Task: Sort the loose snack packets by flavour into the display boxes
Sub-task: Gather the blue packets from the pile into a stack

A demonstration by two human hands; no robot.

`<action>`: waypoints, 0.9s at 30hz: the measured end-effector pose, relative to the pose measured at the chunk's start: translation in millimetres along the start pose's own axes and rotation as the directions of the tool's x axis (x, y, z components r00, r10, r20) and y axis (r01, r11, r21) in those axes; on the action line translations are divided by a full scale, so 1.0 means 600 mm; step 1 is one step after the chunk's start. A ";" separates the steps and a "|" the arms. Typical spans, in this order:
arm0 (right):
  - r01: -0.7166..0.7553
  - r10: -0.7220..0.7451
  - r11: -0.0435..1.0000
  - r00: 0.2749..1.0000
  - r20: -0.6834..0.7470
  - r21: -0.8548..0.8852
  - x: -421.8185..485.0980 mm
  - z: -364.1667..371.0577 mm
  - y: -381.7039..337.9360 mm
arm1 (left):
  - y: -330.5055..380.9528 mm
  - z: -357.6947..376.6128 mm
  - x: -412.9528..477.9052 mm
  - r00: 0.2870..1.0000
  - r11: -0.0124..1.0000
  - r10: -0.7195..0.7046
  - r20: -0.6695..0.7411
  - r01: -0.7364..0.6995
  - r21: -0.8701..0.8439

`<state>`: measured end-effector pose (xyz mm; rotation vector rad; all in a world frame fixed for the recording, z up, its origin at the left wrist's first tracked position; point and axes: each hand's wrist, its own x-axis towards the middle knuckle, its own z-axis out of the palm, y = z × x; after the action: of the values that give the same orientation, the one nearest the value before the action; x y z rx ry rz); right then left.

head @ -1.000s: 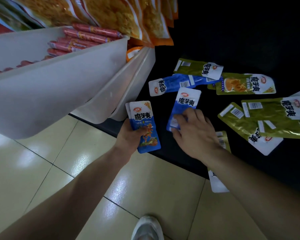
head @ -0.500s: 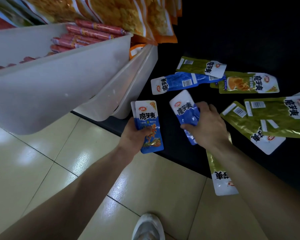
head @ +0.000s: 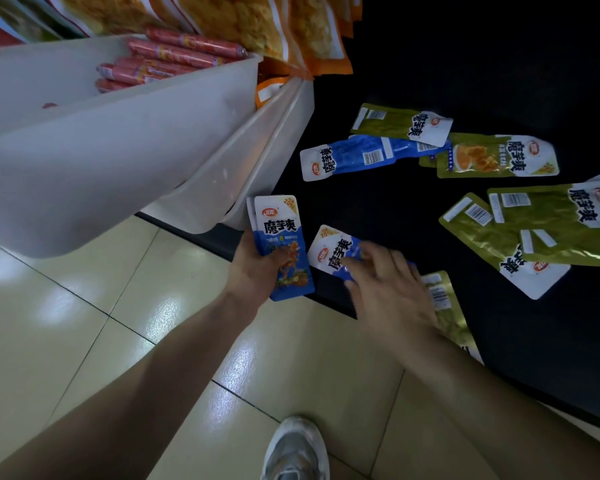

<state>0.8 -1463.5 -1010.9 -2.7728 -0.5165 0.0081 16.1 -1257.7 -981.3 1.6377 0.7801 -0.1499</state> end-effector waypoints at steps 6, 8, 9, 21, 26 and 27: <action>-0.192 0.194 0.981 0.973 0.124 -0.029 0.045 -0.042 0.029 | -0.001 0.013 -0.003 0.999 1.000 -0.007 0.033 0.006 0.020; -0.241 0.215 0.952 0.965 0.152 0.186 0.058 -0.050 0.037 | 0.000 0.017 -0.004 0.999 1.000 -0.008 0.039 0.007 0.029; -0.279 0.246 0.895 0.960 0.137 0.347 0.062 -0.052 0.041 | 0.001 0.018 -0.004 0.999 1.000 -0.010 0.043 0.009 0.028; -0.513 0.345 0.515 0.857 0.382 0.687 0.095 -0.059 -0.020 | 0.028 0.046 -0.022 0.987 0.998 0.030 0.155 -0.021 -0.059; -0.100 0.066 0.980 0.980 0.189 0.174 0.190 -0.062 0.009 | 0.024 0.035 -0.013 0.996 1.000 -0.016 0.089 0.018 -0.018; -0.023 0.002 0.996 0.967 0.253 0.081 0.212 -0.059 0.015 | 0.023 0.035 -0.011 0.996 1.000 -0.021 0.087 0.021 -0.001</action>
<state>124.9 -1437.6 -973.7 -2.7069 -0.5470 0.3823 25.5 -1279.7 -971.3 1.6108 0.7313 -0.2334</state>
